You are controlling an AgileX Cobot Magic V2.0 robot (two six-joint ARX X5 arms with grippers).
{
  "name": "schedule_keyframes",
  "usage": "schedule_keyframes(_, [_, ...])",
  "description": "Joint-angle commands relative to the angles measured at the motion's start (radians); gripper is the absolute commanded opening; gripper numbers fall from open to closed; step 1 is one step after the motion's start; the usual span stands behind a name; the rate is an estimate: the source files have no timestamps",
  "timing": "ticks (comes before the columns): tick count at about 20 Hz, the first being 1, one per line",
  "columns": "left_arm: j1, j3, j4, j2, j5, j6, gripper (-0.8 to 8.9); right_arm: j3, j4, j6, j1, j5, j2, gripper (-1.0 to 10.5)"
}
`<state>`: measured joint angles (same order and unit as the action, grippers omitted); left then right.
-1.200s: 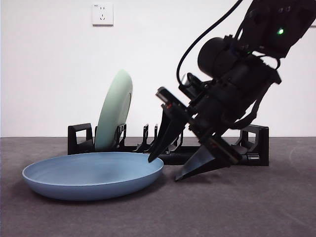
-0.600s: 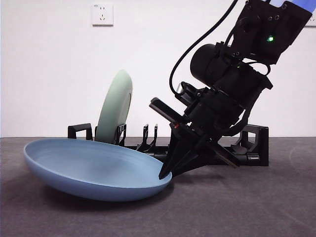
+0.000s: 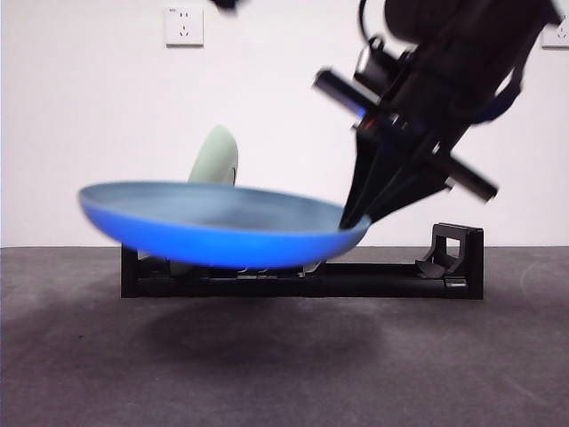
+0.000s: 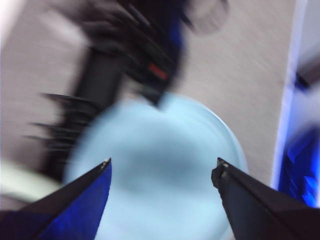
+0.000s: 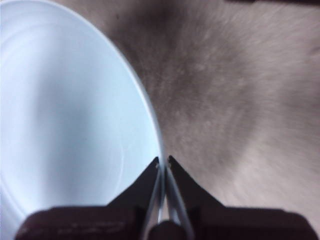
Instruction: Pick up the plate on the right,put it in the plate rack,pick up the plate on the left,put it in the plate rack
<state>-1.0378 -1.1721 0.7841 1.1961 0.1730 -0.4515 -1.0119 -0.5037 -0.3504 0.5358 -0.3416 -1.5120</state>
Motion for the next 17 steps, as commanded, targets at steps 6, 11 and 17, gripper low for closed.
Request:
schedule_keyframes(6, [-0.153,0.006,-0.032,0.130,0.010,0.003,3.40,0.005,-0.147,0.046,-0.119,0.007,0.172,-0.2])
schedule_keyframes(11, [-0.178,0.006,-0.103,0.151,0.011,0.002,3.40,0.004,-0.210,0.056,-0.156,0.000,0.283,-0.2])
schedule_keyframes(17, [-0.178,0.006,-0.114,0.203,0.011,-0.007,2.51,0.003,-0.248,0.056,-0.156,0.000,0.384,-0.2])
